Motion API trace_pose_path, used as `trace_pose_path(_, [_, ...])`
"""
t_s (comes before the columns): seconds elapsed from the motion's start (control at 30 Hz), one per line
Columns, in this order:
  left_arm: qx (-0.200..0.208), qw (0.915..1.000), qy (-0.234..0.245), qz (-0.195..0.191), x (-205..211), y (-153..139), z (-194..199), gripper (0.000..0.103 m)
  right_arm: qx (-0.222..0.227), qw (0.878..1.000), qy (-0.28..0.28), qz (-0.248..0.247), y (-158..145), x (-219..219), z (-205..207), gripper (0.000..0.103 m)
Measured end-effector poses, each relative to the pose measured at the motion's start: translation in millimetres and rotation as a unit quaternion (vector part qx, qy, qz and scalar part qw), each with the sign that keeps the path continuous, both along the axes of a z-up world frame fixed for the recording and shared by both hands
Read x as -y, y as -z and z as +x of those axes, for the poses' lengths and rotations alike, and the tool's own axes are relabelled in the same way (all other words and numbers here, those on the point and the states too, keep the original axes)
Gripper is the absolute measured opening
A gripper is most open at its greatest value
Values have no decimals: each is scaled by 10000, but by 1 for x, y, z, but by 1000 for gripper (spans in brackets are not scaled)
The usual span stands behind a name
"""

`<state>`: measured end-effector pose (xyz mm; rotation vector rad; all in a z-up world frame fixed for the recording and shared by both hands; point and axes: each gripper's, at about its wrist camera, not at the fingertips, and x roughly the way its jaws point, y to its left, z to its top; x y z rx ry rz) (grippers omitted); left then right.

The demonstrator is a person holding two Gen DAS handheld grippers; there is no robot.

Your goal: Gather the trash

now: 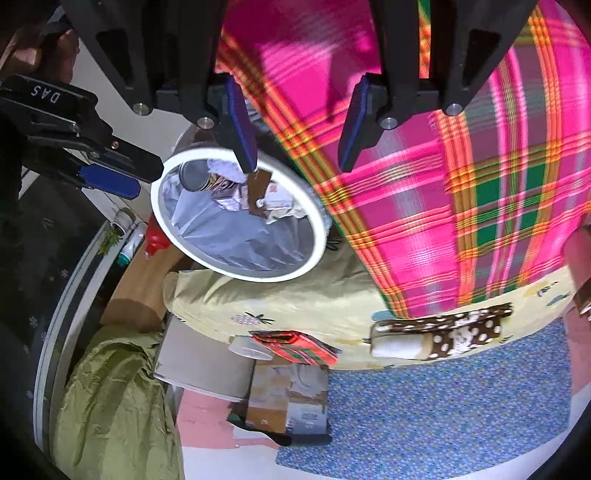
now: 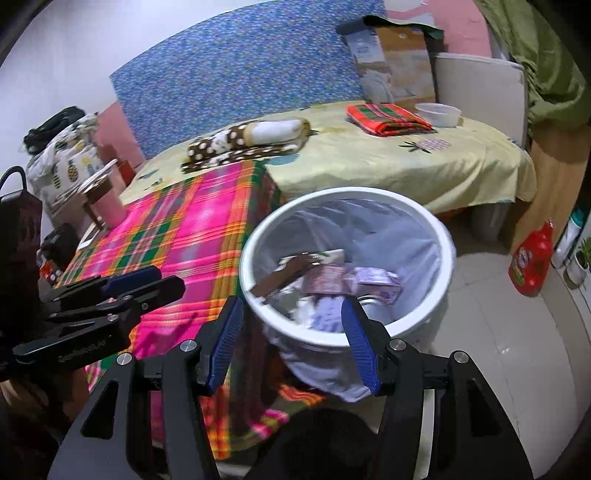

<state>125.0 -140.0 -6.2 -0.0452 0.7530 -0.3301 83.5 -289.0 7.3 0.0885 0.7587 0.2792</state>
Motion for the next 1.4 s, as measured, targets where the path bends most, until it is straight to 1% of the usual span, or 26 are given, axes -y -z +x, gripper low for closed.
trace_pose_path(0.33, [200, 9987, -456, 117, -31, -7, -34, 47, 138, 9993, -331, -41, -6, -26, -24, 57])
trace_pose_path(0.6, [324, 9971, -679, 138, -49, -9, -55, 47, 187, 9985, -513, -57, -8, -42, -43, 57])
trace_pose_path(0.87, [363, 9961, -792, 109, -57, -9, -68, 47, 259, 9978, -608, -99, -11, -49, -50, 57])
trace_pose_path(1.4, [341, 9959, -833, 127, -59, -7, -71, 47, 259, 9977, -621, -97, -11, -51, -52, 57])
